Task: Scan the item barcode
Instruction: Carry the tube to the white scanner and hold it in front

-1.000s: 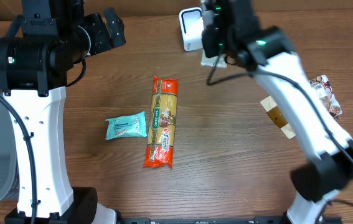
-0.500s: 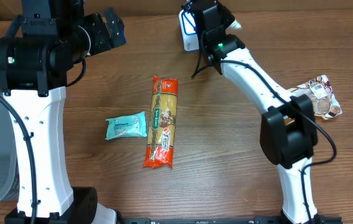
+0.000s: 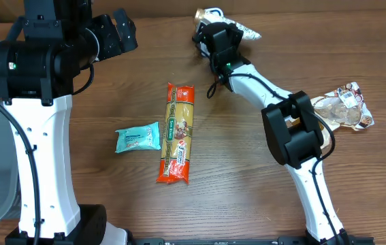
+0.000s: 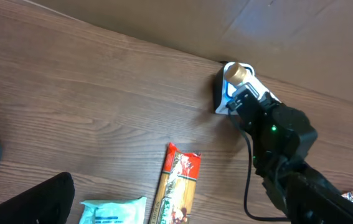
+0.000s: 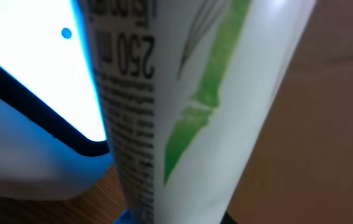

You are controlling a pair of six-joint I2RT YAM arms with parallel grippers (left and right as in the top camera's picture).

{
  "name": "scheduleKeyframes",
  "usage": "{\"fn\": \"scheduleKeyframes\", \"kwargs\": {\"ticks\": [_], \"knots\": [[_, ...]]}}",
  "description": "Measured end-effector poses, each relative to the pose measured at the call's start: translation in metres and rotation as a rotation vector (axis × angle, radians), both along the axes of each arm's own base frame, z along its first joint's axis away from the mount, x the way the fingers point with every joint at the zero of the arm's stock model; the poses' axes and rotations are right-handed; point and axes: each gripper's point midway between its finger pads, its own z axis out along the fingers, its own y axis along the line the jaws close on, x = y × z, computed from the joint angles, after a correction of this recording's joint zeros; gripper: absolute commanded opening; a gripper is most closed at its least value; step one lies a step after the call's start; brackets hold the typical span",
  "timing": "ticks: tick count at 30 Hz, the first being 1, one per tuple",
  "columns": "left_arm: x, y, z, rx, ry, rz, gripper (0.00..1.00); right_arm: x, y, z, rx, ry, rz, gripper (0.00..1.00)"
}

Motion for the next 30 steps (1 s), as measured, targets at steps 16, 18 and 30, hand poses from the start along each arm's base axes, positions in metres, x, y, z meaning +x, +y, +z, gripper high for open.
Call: {"fn": "scheduleKeyframes", "kwargs": {"ticks": [16, 18, 30], "knots": [[0.000, 0.000, 0.000, 0.000, 0.000, 0.000, 1.00, -0.001, -0.004, 0.011, -0.070, -0.039, -0.037, 0.04], [0.000, 0.000, 0.000, 0.000, 0.000, 0.000, 1.00, -0.004, -0.004, 0.013, -0.058, -0.033, -0.053, 0.04], [0.000, 0.000, 0.000, -0.002, 0.000, 0.002, 1.00, -0.119, -0.016, 0.159, 0.351, 0.123, -0.135, 0.04]]}}
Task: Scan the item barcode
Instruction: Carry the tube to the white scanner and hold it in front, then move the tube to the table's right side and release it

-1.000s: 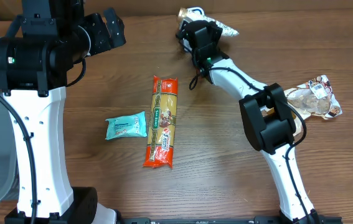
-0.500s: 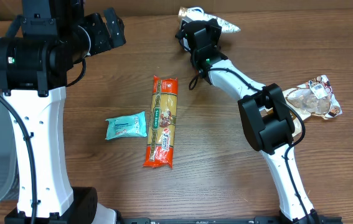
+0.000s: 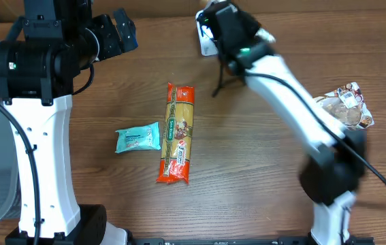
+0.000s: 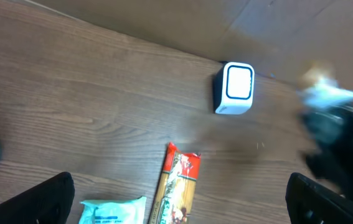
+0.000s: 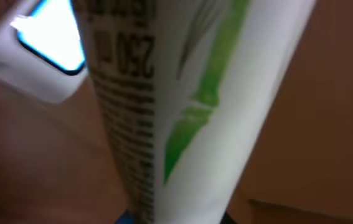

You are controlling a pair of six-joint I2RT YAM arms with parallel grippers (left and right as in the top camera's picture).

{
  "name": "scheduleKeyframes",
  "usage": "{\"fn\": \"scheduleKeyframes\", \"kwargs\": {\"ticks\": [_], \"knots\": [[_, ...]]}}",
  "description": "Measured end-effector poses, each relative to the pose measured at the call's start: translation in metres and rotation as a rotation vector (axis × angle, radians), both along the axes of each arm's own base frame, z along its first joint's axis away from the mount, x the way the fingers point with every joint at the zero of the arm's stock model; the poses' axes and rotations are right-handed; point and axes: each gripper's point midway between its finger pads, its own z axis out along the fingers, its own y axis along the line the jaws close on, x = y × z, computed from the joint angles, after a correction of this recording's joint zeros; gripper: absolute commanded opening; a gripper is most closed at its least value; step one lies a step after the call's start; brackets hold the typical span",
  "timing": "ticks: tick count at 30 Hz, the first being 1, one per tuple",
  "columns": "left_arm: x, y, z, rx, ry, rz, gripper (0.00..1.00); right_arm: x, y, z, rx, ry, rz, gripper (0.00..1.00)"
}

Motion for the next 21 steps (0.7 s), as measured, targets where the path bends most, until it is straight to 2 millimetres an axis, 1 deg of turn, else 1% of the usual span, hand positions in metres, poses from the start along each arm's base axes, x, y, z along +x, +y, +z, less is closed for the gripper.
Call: {"fn": "scheduleKeyframes", "kwargs": {"ticks": [2, 4, 5, 7, 8, 9, 11, 12, 14, 15, 17, 19, 20, 21], "knots": [[0.000, 0.000, 0.000, 0.000, 0.000, 0.000, 1.00, -0.029, -0.001, 0.031, 0.168, 0.011, -0.011, 0.04], [0.000, 0.000, 0.000, 0.000, 0.000, 0.000, 1.00, -0.067, -0.008, 0.056, 0.365, 0.065, -0.050, 0.04], [0.000, 0.000, 0.000, -0.001, 0.000, 0.000, 1.00, -0.087, -0.015, 0.063, 0.458, 0.108, -0.087, 0.04], [0.000, 0.000, 0.000, -0.001, 0.000, 0.000, 0.99, -0.123, -0.041, 0.065, 0.622, 0.219, -0.214, 0.04], [0.000, 0.000, 0.000, 0.000, 0.001, 0.000, 1.00, -0.135, -0.056, 0.063, 0.686, 0.262, -0.300, 0.04], [0.000, 0.000, 0.000, -0.001, 0.000, 0.000, 1.00, -0.144, -0.067, 0.057, 0.730, 0.309, -0.370, 0.04], [0.000, 0.000, 0.000, 0.000, 0.001, 0.000, 1.00, -0.167, -0.098, 0.037, 0.777, 0.421, -0.566, 0.04], [0.000, 0.000, 0.000, 0.000, 0.000, 0.000, 1.00, -0.172, -0.113, 0.030, 0.799, 0.447, -0.650, 0.04], [0.000, 0.000, 0.000, -0.001, 0.000, 0.000, 1.00, -0.174, -0.136, 0.020, 0.841, 0.459, -0.770, 0.04], [0.000, 0.000, 0.000, -0.001, 0.000, 0.000, 1.00, -0.175, -0.152, 0.012, 0.864, 0.460, -0.845, 0.04], [0.000, 0.000, 0.000, -0.001, 0.000, 0.000, 1.00, -0.177, -0.171, -0.001, 0.884, 0.469, -0.932, 0.04], [0.000, 0.000, 0.000, -0.001, 0.000, 0.000, 1.00, -0.185, -0.189, -0.020, 0.897, 0.496, -1.038, 0.04], [0.000, 0.000, 0.000, -0.001, 0.000, 0.000, 1.00, -0.188, -0.200, -0.032, 0.905, 0.505, -1.098, 0.04], [0.000, 0.000, 0.000, -0.001, 0.000, 0.000, 0.99, -0.194, -0.216, -0.048, 0.913, 0.516, -1.177, 0.04]]}}
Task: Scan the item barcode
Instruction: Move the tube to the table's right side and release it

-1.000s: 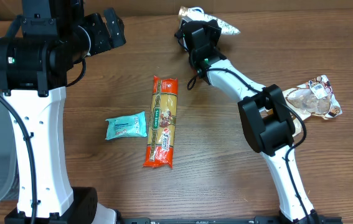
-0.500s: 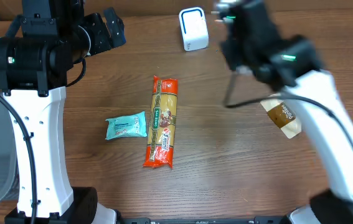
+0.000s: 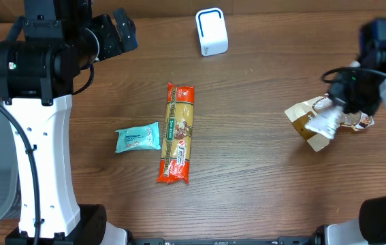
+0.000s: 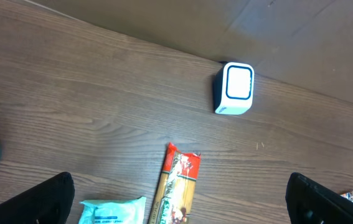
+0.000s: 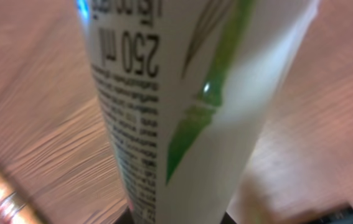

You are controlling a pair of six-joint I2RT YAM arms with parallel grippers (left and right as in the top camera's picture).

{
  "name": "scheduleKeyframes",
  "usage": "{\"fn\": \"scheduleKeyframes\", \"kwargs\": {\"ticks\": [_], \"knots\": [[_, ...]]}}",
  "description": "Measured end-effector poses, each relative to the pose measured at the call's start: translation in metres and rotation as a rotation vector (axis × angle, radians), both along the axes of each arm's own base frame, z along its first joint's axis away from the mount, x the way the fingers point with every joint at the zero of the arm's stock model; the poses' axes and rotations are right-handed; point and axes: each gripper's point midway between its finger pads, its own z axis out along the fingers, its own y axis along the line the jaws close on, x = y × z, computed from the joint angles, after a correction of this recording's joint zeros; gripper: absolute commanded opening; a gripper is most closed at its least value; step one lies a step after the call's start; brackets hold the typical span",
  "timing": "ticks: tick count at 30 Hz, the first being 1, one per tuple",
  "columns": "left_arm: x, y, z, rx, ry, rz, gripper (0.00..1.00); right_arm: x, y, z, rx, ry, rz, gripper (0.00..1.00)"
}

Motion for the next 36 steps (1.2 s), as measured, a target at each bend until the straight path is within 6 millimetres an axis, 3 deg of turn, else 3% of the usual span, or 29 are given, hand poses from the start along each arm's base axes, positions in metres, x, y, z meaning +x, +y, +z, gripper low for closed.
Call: {"fn": "scheduleKeyframes", "kwargs": {"ticks": [2, 7, 13, 18, 20, 23, 26, 32, 36], "knots": [[0.000, 0.000, 0.000, 0.000, 0.001, 0.000, 1.00, -0.002, -0.025, -0.026, 0.005, 0.021, -0.102, 0.04], [0.000, 0.000, 0.000, 0.000, 0.000, 0.000, 1.00, -0.020, -0.056, -0.075, 0.021, 0.083, -0.235, 0.04], [0.000, 0.000, 0.000, 0.000, 0.000, 0.000, 1.00, -0.037, -0.072, -0.124, 0.033, 0.108, -0.321, 0.07], [0.000, 0.000, 0.000, 0.000, 0.000, 0.000, 1.00, -0.034, -0.074, -0.160, 0.030, 0.050, -0.359, 0.14], [0.000, 0.000, 0.000, 0.000, 0.000, 0.000, 1.00, -0.033, -0.073, -0.167, 0.036, 0.034, -0.371, 0.20], [0.000, 0.000, 0.000, 0.000, 0.000, 0.000, 1.00, -0.021, -0.072, -0.173, 0.061, -0.029, -0.394, 0.49], [0.000, 0.000, 0.000, 0.000, 0.000, 0.000, 0.99, -0.007, -0.072, -0.170, 0.081, -0.088, -0.386, 0.65], [0.000, 0.000, 0.000, 0.000, 0.000, 0.000, 1.00, -0.016, -0.061, -0.164, 0.128, -0.026, -0.364, 0.66], [0.000, 0.000, 0.000, 0.000, 0.000, 0.000, 1.00, -0.017, -0.059, -0.139, 0.136, 0.000, -0.317, 0.70]]}}
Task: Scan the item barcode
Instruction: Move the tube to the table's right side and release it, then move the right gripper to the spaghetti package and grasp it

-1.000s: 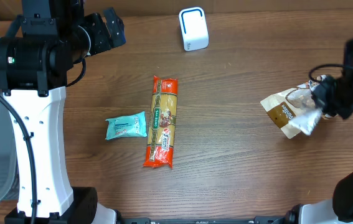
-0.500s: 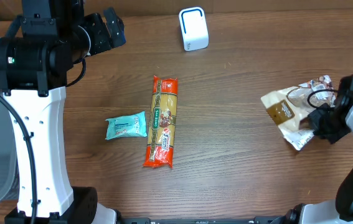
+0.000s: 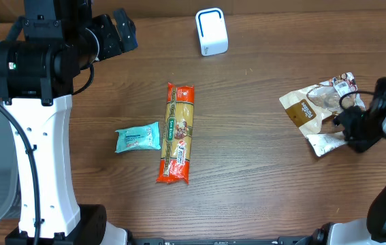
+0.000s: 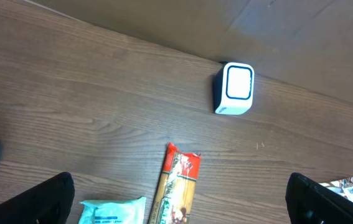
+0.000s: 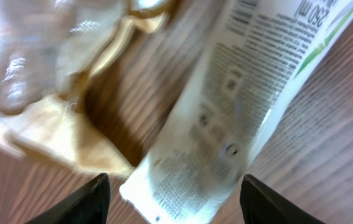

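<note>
The white scanner (image 3: 211, 32) (image 4: 233, 88) stands at the table's far edge. A white tube with a green stripe (image 3: 325, 143) (image 5: 226, 112) lies flat on the table at the right, next to a brown pouch (image 3: 308, 107) (image 5: 51, 87). My right gripper (image 3: 355, 133) (image 5: 179, 199) is open just above the tube's lower end, its fingers either side and apart from it. High at the far left, my left gripper (image 3: 121, 30) (image 4: 179, 202) is open and holds nothing.
A long red-and-yellow pasta pack (image 3: 178, 133) (image 4: 176, 186) lies mid-table with a teal packet (image 3: 138, 138) (image 4: 111, 211) to its left. A foil snack bag (image 3: 339, 92) lies behind the pouch. A grey bin edge is at the left.
My right gripper was shut on the tube, holding it over the right side of the table. Now the tube lies beside the brown pouch and the gripper is open. The left arm has not moved.
My right gripper held the tube right at the scanner's lit face. Then it held it a little off the scanner, then far over at the right by the pouch. Now the tube rests on the table, let go.
</note>
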You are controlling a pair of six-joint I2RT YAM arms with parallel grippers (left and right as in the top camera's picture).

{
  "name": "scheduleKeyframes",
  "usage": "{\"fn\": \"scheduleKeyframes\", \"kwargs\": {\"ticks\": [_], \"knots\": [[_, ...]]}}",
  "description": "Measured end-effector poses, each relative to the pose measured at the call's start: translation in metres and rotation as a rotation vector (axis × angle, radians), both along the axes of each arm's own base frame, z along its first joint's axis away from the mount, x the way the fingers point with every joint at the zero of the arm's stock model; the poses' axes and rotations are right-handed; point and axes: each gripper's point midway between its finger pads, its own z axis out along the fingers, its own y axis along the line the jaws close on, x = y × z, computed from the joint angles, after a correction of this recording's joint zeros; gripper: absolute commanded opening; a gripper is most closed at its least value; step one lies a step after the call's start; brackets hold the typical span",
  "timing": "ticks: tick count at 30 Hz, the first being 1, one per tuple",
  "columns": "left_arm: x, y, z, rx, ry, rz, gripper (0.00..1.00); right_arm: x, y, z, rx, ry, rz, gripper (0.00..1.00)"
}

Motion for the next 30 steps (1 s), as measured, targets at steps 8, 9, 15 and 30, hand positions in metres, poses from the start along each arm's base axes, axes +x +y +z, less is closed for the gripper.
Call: {"fn": "scheduleKeyframes", "kwargs": {"ticks": [8, 9, 15, 30], "knots": [[0.000, 0.000, 0.000, 0.000, 0.000, 0.000, 1.00, 0.017, 0.030, 0.088, 0.010, -0.184, 0.196, 0.82], [0.000, 0.000, 0.000, 0.000, 0.000, 0.000, 1.00, 0.021, 0.044, 0.095, 0.032, -0.221, 0.250, 0.82], [0.000, 0.000, 0.000, 0.000, 0.000, 0.000, 1.00, 0.057, 0.156, 0.112, 0.147, -0.407, 0.582, 0.86], [0.000, 0.000, 0.000, 0.000, 0.000, 0.000, 1.00, 0.044, 0.412, -0.004, 0.358, -0.369, 0.981, 0.82]]}}
